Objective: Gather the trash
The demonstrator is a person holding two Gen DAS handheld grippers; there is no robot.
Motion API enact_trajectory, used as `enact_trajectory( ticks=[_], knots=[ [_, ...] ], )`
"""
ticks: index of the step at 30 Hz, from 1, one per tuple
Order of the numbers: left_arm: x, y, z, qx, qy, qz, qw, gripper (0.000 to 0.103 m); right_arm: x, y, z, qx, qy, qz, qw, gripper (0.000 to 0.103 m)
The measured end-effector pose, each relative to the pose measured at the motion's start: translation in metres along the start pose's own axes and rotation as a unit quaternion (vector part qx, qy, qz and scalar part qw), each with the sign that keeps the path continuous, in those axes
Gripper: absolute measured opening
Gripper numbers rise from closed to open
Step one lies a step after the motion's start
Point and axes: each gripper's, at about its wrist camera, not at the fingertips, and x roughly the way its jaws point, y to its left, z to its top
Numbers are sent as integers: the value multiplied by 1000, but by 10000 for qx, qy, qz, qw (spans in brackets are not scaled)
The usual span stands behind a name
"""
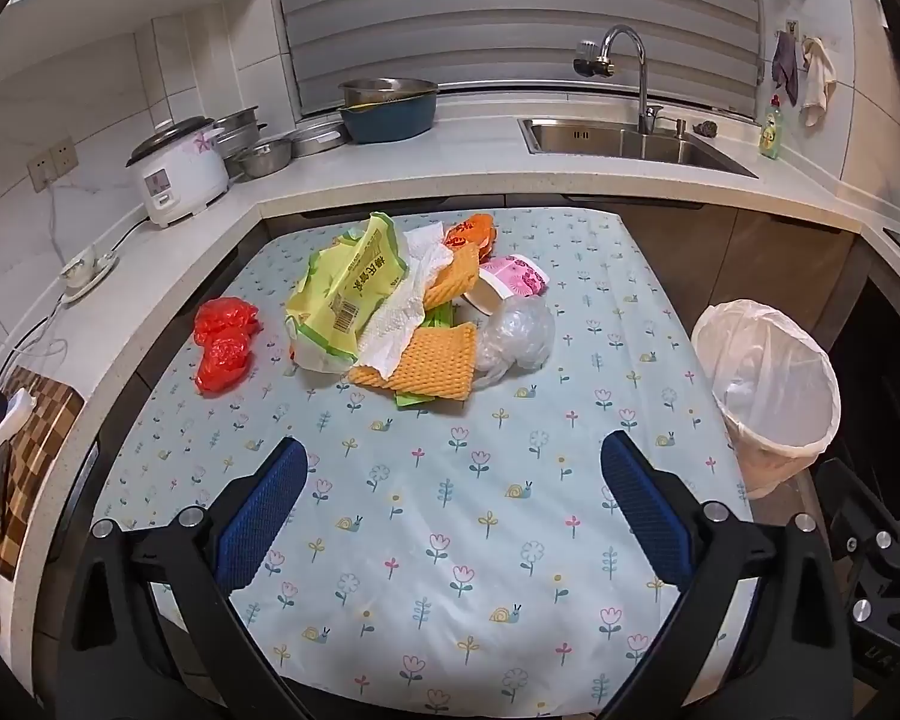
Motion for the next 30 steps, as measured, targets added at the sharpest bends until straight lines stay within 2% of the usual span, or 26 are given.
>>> enact_trajectory(
  ticks=[6, 8, 30],
  knots=[
    [1, 0, 1, 3, 34, -4, 10000, 94, -4, -8, 5, -16, -4, 5, 10000, 96],
    [0, 1, 1, -5, 31, 0, 10000, 94, -2, 2, 2, -73, -38, -26, 10000, 96],
    [0, 0, 0, 18, 15, 24, 10000, 94, -4, 3, 3, -89, -65, -57, 9999, 96]
  ],
)
